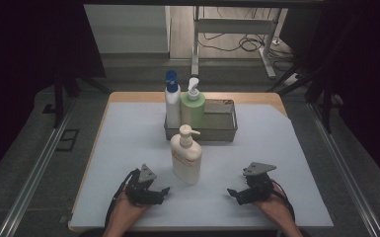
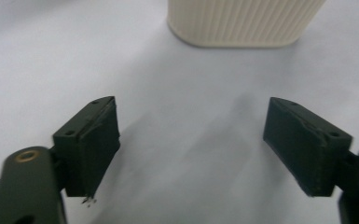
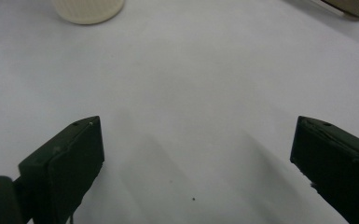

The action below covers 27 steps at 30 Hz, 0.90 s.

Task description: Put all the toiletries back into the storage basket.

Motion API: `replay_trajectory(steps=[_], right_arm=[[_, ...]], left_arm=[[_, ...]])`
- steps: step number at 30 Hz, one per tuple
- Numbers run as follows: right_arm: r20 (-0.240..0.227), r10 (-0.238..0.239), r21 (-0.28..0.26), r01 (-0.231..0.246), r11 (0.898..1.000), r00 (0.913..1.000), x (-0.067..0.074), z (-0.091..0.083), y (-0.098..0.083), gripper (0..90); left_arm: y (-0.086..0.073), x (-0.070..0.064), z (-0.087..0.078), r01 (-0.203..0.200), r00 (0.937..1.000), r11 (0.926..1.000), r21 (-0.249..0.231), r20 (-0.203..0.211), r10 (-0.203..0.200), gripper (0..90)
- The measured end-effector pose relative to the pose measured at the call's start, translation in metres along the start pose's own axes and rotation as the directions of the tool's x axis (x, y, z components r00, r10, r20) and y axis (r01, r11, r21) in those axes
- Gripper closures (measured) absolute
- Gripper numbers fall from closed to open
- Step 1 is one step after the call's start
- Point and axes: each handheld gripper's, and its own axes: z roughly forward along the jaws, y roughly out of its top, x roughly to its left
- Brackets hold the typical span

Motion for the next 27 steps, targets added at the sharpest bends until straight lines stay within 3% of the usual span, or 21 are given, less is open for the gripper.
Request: replay_trajectory(steps=[5,16,22,27], right_arm=[[-0.03,-0.04,-0.044,0.039,0.998,0.9987,0.005,-0.006,0.009,0.0],[-0.087,-0.025,-0.059,0.02,0.998,0.9959,0.012,-0.006,0.032,0.0],[-0.143,-0.045,-0.071,0.036,0.997,0.9887,0.018,-0.005,0.048,0.0],[-0.151,-0.074,-0.084,0.062,0.995,0.9858,0.024,-0.006,0.061,0.0]], left_arm=[[-0.005,0.004,0.0,0.005,0.9998,0.9999,0.013,-0.019,-0.005,13.3],[-0.013,0.013,-0.003,0.03,0.9988,0.9995,0.008,-0.039,-0.03,12.2],[-0.014,0.012,-0.002,0.034,0.9986,0.9994,-0.004,-0.041,-0.035,12.2],[-0.014,0.012,-0.002,0.036,0.9985,0.9994,-0.005,-0.042,-0.036,12.2]])
